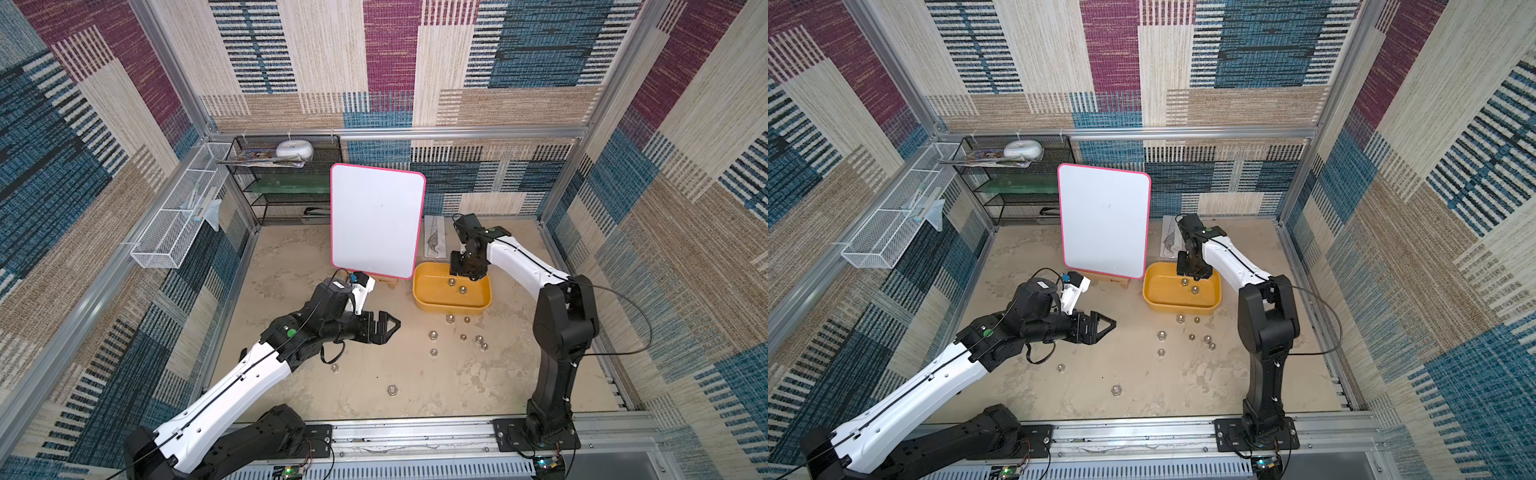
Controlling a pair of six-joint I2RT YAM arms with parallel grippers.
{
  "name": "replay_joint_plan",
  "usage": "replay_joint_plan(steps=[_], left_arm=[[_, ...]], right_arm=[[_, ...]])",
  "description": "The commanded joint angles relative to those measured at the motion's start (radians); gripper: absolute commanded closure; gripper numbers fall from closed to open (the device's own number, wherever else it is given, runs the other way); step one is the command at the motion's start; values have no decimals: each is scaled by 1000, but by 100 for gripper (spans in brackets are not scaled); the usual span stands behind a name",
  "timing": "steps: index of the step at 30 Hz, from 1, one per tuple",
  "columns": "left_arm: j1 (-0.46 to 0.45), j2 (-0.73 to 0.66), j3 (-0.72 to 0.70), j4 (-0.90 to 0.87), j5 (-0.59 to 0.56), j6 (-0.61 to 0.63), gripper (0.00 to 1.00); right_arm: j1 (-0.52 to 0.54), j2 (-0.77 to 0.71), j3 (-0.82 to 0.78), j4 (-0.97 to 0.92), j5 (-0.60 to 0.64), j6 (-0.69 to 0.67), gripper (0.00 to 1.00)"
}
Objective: Put the nuts on the desktop into the storage box
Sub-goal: Place the nut in the storage box, then pick up the nut from the center of the board.
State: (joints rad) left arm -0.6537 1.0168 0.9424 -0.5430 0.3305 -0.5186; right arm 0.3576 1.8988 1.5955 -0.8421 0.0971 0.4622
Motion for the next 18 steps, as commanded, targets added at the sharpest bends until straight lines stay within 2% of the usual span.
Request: replay_joint_plan(steps=[1,11,18], left_arm=[[0,19,5,34,31,18,0],[-1,104,53,45,85,42,0],[-1,140,71,53,107,30,0]], right_arm=[[1,-86,-81,-29,23,26,47],[6,-402,-448,-32,1,87,51],[27,-483,-622,14,-30,106,53]])
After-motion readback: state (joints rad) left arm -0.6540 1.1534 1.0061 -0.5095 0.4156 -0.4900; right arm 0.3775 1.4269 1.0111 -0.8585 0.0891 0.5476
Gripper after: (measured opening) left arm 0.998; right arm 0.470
